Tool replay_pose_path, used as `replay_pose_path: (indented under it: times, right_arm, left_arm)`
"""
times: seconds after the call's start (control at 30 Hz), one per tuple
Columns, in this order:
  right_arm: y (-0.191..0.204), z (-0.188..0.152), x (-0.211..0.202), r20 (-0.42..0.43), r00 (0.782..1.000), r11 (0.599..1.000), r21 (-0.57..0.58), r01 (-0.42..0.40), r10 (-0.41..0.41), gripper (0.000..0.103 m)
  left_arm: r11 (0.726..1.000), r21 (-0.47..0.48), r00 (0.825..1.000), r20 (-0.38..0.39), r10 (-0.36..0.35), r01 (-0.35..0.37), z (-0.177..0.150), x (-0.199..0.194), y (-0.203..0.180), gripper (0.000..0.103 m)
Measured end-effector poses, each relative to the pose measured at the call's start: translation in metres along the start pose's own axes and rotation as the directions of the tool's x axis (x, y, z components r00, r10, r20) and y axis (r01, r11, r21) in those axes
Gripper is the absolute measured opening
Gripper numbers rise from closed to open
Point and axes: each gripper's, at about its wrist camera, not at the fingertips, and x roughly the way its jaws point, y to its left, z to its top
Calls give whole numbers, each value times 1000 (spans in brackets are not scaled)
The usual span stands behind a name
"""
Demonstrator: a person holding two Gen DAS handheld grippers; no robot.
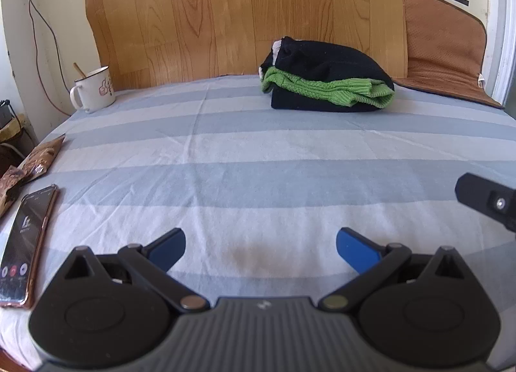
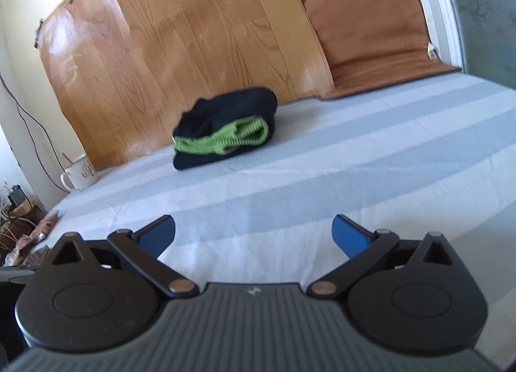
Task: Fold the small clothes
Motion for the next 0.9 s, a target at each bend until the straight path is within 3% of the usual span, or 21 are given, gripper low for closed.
replay_pose_path:
  times: [0.4, 0.5, 0.6, 0.73, 0.9]
  right_arm:
    - [-2, 10, 7, -11, 1000, 1000, 8, 24, -24, 103]
    - [-7, 23, 18, 39, 999, 1000, 2, -15, 15, 103]
    - [-6, 30, 38, 109, 994, 998, -63, 28, -21, 103]
    - [-13, 26, 57, 70, 997, 1000, -8, 14, -14, 103]
    - [-21, 26, 47, 111, 994, 1000, 25, -6, 4, 103]
  left_arm:
    - [1000, -24, 999, -28, -17, 16, 6, 24, 12, 103]
    - [1000, -8, 1000, 3, -27, 27, 18, 31, 10, 103]
    - [1000, -1, 997, 82, 11, -11, 31, 40, 8, 103]
    - [1000, -3, 998, 56, 11, -11, 31, 53, 6, 103]
    - [1000, 6, 997, 72, 18, -18, 28, 51, 4, 103]
